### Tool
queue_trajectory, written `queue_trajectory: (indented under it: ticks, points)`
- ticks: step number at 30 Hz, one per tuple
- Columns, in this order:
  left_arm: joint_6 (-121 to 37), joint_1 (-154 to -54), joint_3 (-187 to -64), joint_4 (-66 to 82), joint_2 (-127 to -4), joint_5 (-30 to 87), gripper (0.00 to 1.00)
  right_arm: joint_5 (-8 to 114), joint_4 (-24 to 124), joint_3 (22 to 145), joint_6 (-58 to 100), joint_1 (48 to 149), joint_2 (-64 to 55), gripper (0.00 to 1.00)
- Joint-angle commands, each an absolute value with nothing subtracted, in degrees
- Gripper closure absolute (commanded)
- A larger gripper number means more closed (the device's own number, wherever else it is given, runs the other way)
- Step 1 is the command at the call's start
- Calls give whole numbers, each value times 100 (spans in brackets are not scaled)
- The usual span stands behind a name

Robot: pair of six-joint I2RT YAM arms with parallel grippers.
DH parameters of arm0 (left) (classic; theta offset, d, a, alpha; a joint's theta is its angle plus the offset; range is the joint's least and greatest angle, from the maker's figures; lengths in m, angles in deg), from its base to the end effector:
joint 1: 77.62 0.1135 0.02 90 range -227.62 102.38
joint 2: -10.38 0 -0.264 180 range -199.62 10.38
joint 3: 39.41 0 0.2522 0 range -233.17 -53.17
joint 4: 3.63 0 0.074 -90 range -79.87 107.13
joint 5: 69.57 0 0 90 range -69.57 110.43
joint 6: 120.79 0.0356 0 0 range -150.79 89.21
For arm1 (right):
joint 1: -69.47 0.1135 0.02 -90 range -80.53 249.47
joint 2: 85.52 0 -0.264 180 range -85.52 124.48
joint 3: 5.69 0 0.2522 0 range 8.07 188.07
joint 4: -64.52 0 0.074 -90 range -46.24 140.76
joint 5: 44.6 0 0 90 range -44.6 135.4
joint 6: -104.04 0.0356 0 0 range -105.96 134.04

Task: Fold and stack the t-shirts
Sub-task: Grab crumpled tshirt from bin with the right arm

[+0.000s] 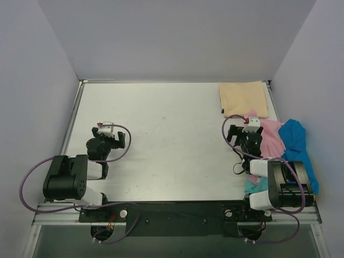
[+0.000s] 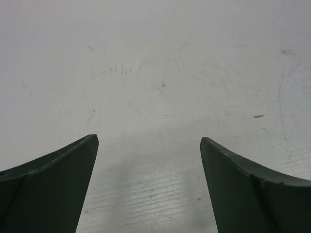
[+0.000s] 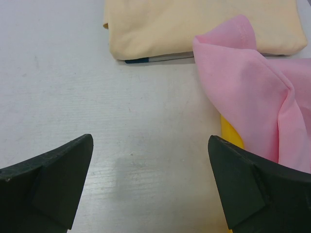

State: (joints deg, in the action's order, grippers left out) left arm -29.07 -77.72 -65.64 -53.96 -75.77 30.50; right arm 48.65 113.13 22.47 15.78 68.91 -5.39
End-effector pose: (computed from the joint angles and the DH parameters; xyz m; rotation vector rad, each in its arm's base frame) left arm 0.2362 -0.0066 0.1405 0.1565 1.7303 -0.1319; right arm 0.2395 -0.0003 0.1685 -0.0109 1.6297 0.0620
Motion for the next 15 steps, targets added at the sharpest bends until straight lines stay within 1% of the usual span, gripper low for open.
queue_trajectory:
  ticks: [1,2,4,6,7,9,10,11,12,13,14,15]
  points:
    - [-3043,-7560,-6530,-5983,-7584,3573,3,4786,11113,2293,1721,6824,-563,0]
    - [-2974,-7577,-6599,-5835,-7584,3642,3,4760,11096,2301,1747,6824,-589,0]
    - [-2772,-7683,-6575,-5806,-7549,3793,3,4716,10458,2607,1738,6832,-905,0]
    - [-3006,-7526,-6521,-5895,-7418,3881,3,4698,9491,2915,1730,6867,-1458,0]
    - [-3043,-7516,-6512,-5860,-7234,3715,3,4707,9096,2969,1921,6859,-1782,0]
    - [-3341,-7376,-6774,-5160,-6857,3871,3,4987,8586,3206,2089,6859,-2318,0]
    - [-3342,-7341,-7159,-4208,-6724,3837,3,5362,8356,3442,2116,6859,-2451,0]
    - [-3481,-7340,-7484,-3720,-6575,3680,3,5462,7693,3662,2212,6868,-2705,0]
    - [-3579,-7340,-8097,-2663,-6539,3600,3,5454,7347,4142,2335,6868,-2786,0]
    - [-3588,-7375,-8477,-2234,-6521,3643,3,5332,6499,4382,2597,6859,-2909,0]
    - [-3458,-7471,-9107,-1404,-6521,3843,3,4983,5969,4985,2739,6824,-2927,0]
    - [-3108,-7533,-9357,-986,-6529,4228,3,4649,5102,5269,2975,6772,-2867,0]
